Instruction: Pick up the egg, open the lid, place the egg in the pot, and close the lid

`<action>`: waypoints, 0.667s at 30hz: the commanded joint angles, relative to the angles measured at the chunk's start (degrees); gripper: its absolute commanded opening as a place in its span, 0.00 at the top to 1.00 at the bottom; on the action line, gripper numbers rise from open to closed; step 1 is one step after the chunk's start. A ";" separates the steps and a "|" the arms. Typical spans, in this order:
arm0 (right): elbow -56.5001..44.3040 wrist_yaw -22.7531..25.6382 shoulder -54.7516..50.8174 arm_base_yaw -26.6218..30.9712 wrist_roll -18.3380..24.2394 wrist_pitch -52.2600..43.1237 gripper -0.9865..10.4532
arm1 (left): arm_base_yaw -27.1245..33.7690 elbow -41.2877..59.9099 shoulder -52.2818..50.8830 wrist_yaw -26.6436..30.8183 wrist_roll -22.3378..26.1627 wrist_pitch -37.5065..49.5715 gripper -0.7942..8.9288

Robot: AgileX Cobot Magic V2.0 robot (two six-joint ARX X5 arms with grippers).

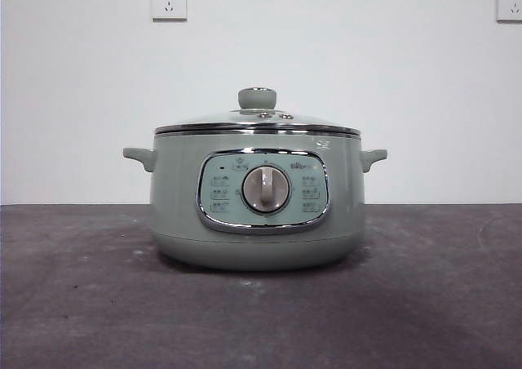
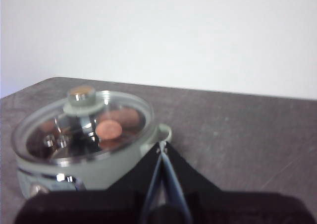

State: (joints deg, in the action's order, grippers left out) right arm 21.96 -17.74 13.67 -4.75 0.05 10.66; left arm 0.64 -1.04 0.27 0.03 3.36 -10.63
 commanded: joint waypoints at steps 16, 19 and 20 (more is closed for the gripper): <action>-20.52 6.23 -13.62 0.13 -6.67 2.19 0.91 | 0.17 0.81 -0.15 -0.24 -0.57 0.24 0.92; -20.52 6.14 -13.62 0.13 -8.37 2.05 0.91 | 0.17 0.81 -0.15 -0.24 -0.57 0.22 0.92; -20.50 6.16 -13.62 0.13 -8.17 2.05 0.91 | 0.17 0.81 -0.15 -0.24 -0.57 0.22 0.92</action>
State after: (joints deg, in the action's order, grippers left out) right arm 2.22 -11.60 0.25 -4.75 -6.94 12.80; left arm 0.64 -1.04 0.27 0.03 3.36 -10.63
